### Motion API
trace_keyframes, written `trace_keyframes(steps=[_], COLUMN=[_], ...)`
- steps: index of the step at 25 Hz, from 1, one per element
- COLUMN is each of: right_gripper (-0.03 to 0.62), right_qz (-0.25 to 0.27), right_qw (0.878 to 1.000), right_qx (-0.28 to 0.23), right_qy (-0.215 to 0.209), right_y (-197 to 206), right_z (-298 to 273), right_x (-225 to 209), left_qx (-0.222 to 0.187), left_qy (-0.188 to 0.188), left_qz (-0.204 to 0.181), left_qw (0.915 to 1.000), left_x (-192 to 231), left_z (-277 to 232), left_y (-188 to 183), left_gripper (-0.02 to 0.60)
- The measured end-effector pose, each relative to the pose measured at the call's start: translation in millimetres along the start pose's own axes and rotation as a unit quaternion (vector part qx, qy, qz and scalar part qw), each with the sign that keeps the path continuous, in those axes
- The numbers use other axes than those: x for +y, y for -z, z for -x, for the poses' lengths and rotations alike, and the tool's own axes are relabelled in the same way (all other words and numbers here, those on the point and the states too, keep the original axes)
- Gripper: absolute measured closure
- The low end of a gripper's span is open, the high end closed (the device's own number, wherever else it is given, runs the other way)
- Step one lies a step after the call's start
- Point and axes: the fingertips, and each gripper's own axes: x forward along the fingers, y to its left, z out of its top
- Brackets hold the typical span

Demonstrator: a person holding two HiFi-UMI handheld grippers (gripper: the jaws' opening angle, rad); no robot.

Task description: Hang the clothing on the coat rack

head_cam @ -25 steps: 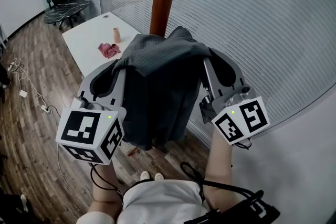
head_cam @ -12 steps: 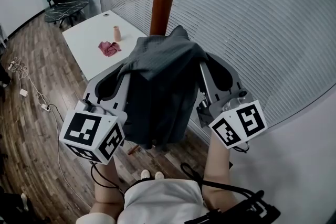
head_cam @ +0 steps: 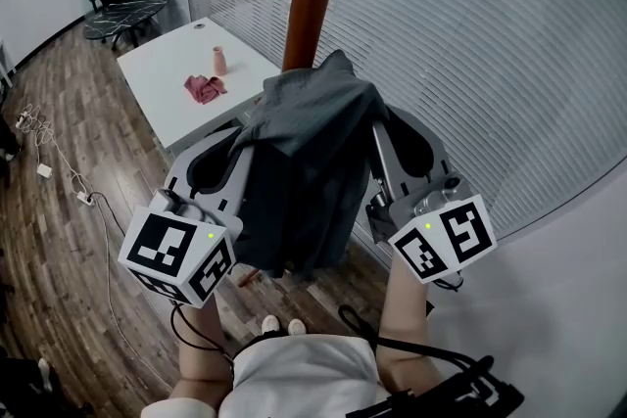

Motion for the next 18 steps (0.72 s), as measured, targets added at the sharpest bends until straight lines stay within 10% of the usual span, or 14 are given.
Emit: trace_keyframes(steps=[18], right_gripper=[0.563], right_qz=[0.024], right_qw=[1.0], right_qx=[0.0], right_qy=[-0.01], right_y=[7], right_z=[9], right_x=[7], left_qx=[-0.008], left_qy=[0.032], left_qz=[0.012], left_qw=[0.9994], left_x=[-14], left_z=[1], left_y=[11], left_gripper=[0.482])
